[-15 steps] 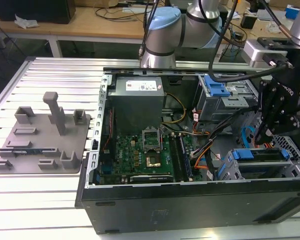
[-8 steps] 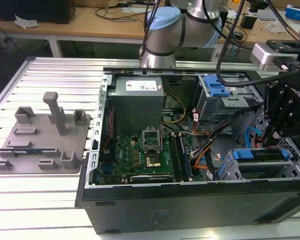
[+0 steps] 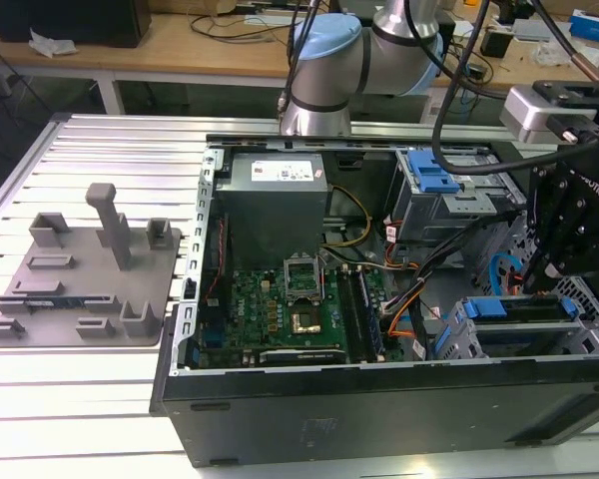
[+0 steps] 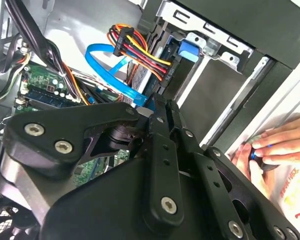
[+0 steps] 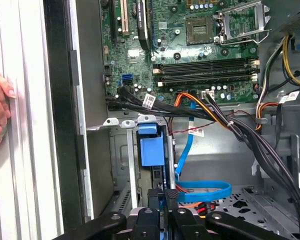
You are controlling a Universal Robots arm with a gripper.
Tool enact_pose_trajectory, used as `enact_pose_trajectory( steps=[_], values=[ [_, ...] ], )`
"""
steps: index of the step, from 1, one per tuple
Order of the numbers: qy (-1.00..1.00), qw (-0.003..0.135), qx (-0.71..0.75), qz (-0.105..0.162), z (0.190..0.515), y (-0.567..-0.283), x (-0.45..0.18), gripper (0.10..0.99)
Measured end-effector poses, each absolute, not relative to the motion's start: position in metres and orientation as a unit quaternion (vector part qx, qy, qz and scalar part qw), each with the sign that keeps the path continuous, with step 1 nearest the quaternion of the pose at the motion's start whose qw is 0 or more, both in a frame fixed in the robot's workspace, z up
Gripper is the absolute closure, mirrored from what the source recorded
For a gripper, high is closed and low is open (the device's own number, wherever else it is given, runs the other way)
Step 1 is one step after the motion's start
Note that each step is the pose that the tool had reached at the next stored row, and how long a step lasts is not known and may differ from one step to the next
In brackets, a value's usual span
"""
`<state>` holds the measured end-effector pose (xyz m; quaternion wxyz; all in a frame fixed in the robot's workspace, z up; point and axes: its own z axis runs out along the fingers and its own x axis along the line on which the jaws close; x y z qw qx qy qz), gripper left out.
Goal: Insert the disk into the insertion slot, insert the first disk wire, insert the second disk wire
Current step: 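Insert the second disk wire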
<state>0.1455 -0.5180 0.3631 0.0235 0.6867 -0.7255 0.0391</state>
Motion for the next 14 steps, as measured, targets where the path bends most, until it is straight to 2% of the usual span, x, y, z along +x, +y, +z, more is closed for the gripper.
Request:
enact_pose_trajectory(
  steps=[8,14],
  values=[
    [-0.726,0.012,0.687,0.028,0.3621,-0.5197,0.1454,0.925],
    [-0.726,0.011,0.687,0.027,0.3619,-0.5205,0.1454,0.925]
  ],
)
